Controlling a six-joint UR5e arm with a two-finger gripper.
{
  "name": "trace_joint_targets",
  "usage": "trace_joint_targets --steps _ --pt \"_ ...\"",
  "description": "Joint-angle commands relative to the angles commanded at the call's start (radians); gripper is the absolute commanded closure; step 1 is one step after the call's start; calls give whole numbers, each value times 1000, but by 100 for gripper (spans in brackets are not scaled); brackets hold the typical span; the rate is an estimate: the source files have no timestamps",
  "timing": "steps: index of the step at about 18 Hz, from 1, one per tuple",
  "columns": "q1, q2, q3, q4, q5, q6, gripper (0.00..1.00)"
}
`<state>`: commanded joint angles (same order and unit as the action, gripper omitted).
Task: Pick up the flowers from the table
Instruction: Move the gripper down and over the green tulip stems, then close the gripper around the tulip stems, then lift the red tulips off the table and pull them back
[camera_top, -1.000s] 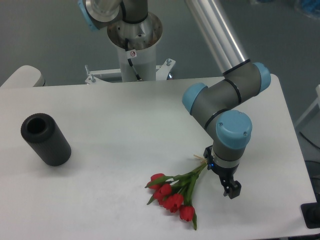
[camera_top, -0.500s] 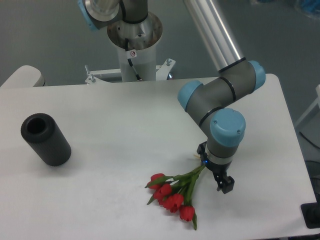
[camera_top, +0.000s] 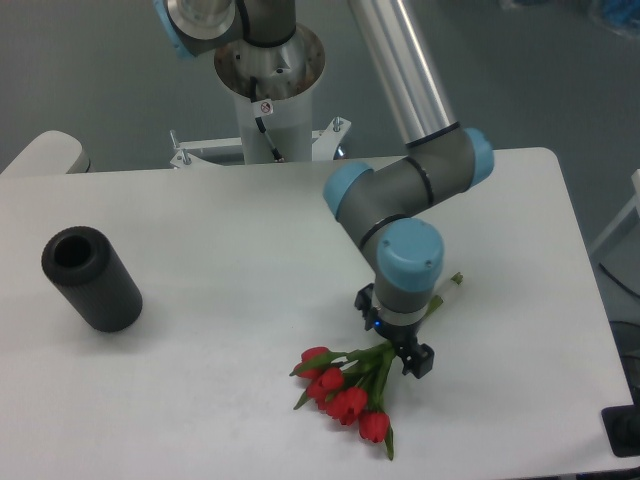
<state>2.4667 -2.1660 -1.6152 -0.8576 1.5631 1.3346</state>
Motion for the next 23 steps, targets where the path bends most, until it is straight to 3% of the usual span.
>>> trace_joint_targets --steps 3,4,7,9,11,19,23 --pt "-2 -3 -2 3 0 -3 0" --pt "-2 -6 -2 3 0 -6 9" --pt "-3 -12 9 3 0 -64 67" --pt "0 -11 20 3 -5 -63 86" --pt "5 -9 29 0 -9 -61 98" --pt "21 -12 92 -17 0 -72 100" --pt "40 -23 168 -118 -1 -69 100"
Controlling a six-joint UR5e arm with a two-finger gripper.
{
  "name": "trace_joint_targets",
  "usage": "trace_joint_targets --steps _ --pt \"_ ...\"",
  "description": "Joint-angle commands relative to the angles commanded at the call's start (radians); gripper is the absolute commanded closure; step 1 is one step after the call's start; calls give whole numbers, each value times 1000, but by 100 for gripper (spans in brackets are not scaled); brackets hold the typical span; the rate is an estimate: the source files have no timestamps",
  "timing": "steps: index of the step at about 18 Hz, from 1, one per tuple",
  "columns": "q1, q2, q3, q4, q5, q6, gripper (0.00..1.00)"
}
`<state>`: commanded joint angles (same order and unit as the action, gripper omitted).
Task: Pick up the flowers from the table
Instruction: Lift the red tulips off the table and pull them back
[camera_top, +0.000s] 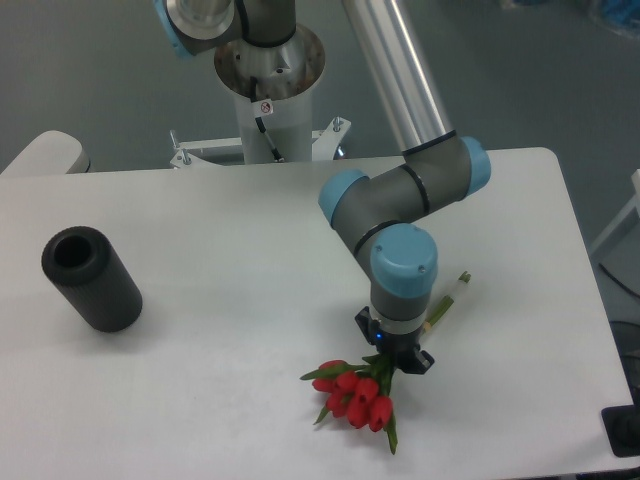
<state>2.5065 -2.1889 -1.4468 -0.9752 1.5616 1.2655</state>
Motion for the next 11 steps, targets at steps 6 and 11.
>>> trace_joint_targets --steps 6,11 --pt "12 -37 123 -115 2 11 100" --pt "31 -52 187 -187 0 66 100"
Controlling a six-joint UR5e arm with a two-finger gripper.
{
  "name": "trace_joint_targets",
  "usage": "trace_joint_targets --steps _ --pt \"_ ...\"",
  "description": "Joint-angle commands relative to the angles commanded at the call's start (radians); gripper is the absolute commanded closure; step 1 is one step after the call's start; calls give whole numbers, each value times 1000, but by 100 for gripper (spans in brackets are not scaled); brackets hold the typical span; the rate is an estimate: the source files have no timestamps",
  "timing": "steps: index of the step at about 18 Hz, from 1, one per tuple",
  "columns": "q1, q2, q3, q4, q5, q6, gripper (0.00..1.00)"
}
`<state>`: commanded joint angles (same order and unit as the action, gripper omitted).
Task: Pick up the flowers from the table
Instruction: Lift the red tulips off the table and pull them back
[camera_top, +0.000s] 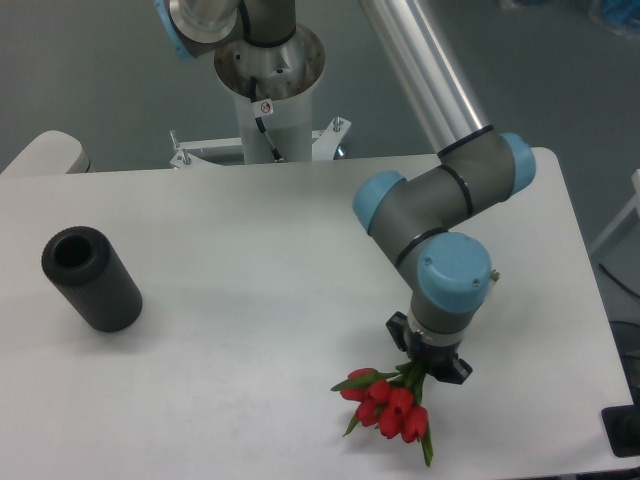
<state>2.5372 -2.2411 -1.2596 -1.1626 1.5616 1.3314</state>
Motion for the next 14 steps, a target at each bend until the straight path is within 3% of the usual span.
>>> trace_joint_targets --steps 5,14 --pt "12 -29 65 -38 -3 2 100" --pt "9 -38 68 -37 5 2 100"
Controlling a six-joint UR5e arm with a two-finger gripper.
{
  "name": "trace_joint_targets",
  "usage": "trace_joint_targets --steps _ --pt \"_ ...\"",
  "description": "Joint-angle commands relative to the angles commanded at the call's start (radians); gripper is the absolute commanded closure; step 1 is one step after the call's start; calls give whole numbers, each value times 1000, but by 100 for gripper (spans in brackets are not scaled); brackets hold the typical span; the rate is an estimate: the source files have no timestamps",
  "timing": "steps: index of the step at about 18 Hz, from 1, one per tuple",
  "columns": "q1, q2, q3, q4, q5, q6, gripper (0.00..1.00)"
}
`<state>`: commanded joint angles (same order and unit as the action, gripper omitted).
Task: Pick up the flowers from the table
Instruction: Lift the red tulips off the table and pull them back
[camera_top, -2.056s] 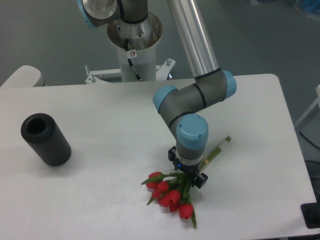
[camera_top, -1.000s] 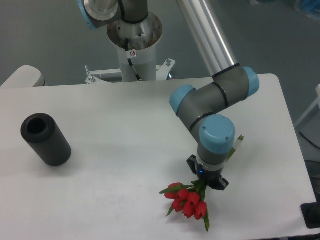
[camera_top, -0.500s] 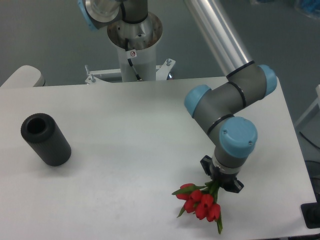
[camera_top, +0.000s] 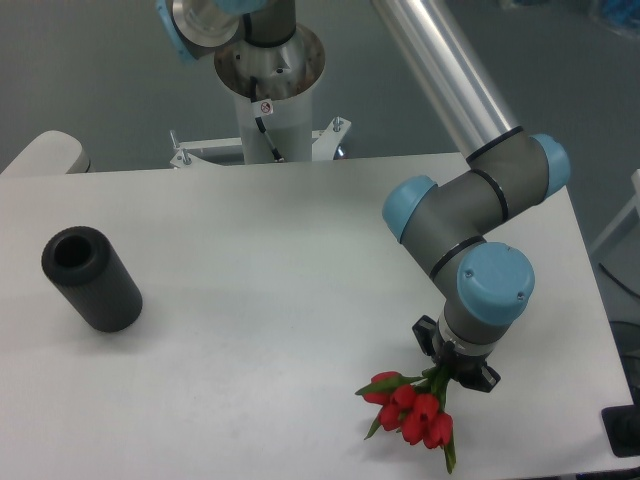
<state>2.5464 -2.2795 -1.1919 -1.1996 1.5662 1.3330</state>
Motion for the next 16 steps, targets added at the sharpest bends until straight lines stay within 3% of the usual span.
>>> trace_joint_targets --steps 16 --pt "-2 -3 -8 14 0 12 100"
